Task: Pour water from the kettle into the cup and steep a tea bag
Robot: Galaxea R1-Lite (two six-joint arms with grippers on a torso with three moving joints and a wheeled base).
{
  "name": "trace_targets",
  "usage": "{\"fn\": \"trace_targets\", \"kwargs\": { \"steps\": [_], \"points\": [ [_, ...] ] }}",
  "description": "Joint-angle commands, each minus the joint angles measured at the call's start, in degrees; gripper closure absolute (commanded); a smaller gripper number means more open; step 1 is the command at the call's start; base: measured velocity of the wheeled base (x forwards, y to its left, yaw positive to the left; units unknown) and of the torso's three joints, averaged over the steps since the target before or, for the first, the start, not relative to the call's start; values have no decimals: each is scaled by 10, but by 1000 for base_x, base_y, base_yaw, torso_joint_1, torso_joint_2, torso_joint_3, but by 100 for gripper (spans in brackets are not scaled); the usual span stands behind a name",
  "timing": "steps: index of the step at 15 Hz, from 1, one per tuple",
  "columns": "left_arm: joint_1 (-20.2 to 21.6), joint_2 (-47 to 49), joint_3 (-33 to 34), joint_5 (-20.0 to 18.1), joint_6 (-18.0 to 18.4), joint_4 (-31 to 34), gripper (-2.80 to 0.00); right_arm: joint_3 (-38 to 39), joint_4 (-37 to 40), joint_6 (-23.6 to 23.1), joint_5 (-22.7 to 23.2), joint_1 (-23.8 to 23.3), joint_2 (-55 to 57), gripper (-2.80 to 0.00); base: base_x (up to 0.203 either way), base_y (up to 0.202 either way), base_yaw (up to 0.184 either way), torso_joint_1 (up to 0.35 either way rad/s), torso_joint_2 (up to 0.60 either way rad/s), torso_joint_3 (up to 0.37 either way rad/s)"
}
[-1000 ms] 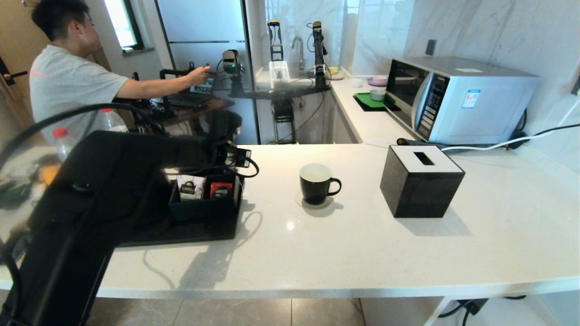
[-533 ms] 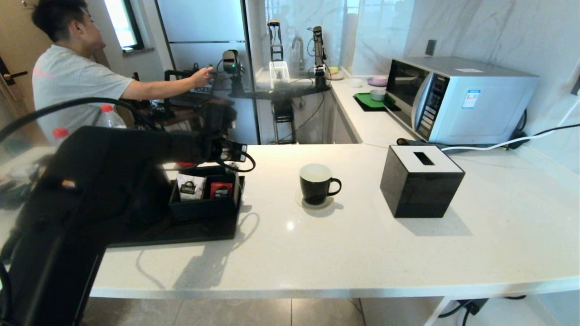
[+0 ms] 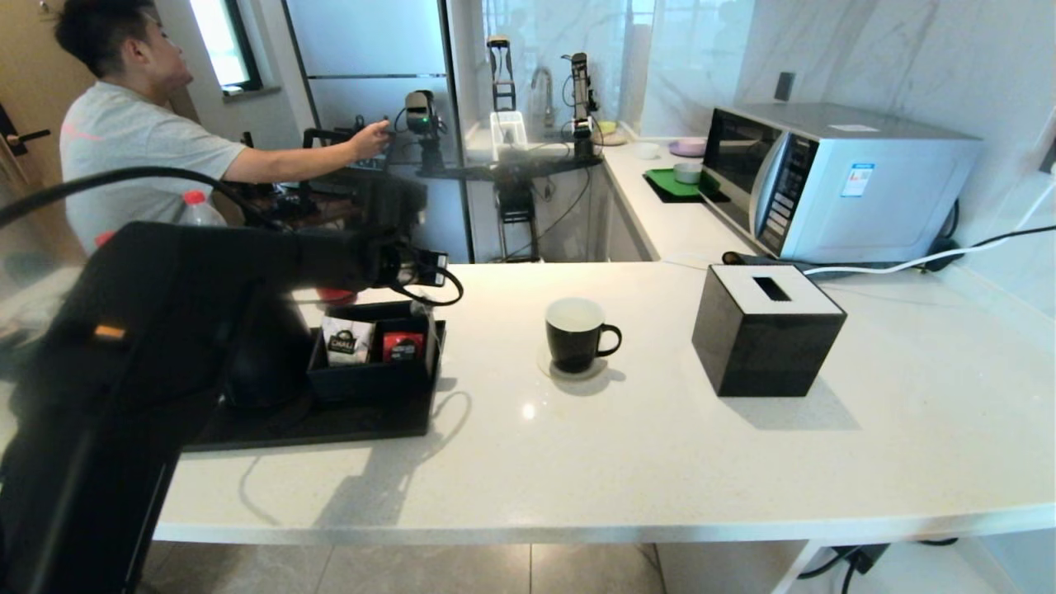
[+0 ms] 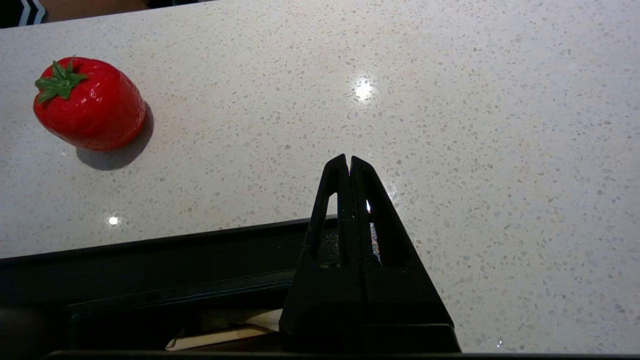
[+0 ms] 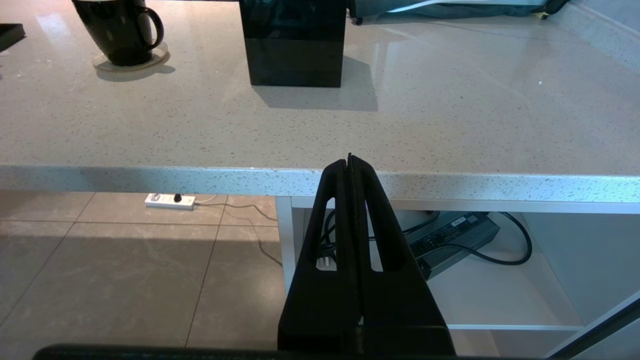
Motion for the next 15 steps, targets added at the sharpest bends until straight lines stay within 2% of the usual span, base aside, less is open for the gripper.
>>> {"fn": "trace_targets", "kwargs": {
  "steps": [1, 7, 8, 13, 15],
  "points": [
    [1, -15, 8, 0, -2, 2, 0, 0, 0, 0, 0, 0, 1, 0, 0, 0, 0, 0, 0, 0],
    [-2, -21, 4, -2, 0, 1, 0, 0, 0, 0, 0, 0, 1, 0, 0, 0, 0, 0, 0, 0],
    [-5, -22, 5, 0, 0, 1, -280, 0, 0, 0, 0, -1, 1, 0, 0, 0, 0, 0, 0, 0],
    [-8, -25, 8, -1, -1, 4, -280, 0, 0, 0, 0, -1, 1, 0, 0, 0, 0, 0, 0, 0],
    [-8, -31, 7, -5, -1, 34, -280, 0, 0, 0, 0, 0, 1, 0, 0, 0, 0, 0, 0, 0]
  ]
}}
